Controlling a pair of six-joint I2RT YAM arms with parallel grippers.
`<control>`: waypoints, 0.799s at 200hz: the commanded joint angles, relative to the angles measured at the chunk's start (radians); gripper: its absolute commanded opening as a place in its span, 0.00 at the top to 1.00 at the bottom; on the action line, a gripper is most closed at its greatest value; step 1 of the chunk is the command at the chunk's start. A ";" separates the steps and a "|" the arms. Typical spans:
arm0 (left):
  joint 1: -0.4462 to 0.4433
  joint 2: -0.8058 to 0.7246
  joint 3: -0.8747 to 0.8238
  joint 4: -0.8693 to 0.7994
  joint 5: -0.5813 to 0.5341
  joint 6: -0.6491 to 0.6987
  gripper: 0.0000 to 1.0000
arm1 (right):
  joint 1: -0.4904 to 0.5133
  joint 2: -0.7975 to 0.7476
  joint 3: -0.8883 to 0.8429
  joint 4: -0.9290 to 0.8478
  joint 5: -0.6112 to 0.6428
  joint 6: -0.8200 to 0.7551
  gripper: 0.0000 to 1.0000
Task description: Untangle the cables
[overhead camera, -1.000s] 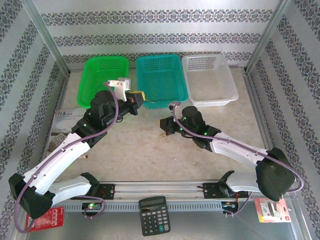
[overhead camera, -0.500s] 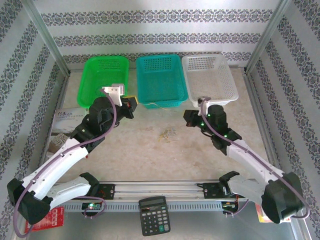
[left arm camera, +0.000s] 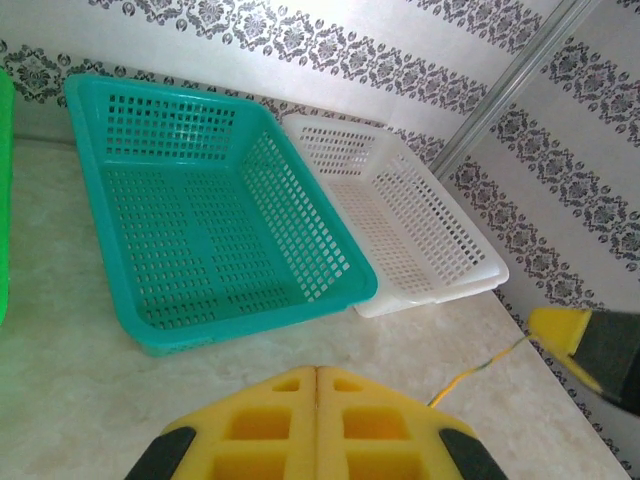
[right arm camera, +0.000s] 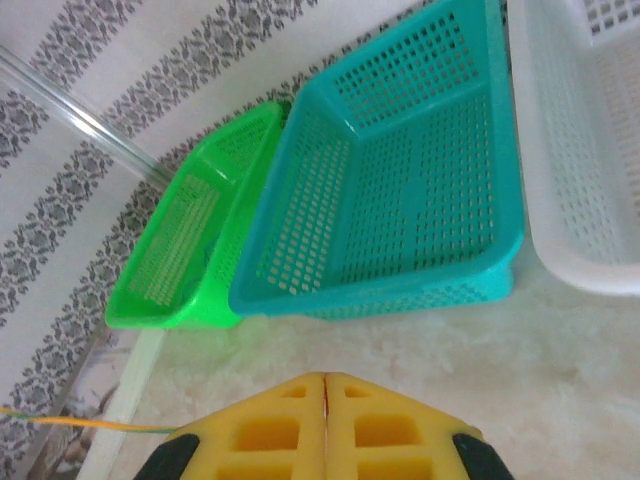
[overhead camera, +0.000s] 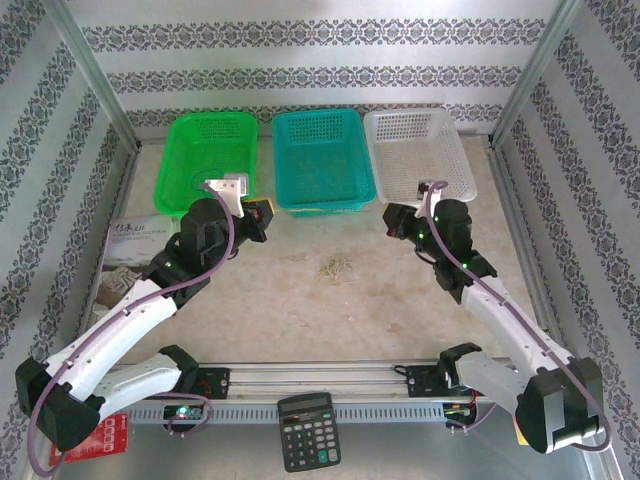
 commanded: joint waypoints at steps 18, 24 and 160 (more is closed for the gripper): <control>0.019 -0.020 -0.012 0.037 -0.003 -0.012 0.65 | -0.016 0.089 0.147 -0.016 0.008 -0.018 1.00; 0.019 -0.018 -0.011 0.037 -0.003 -0.014 0.54 | -0.020 0.103 0.166 -0.022 0.012 -0.025 1.00; 0.019 -0.011 -0.005 0.001 -0.022 -0.037 0.00 | -0.296 0.544 0.644 -0.104 0.216 -0.038 1.00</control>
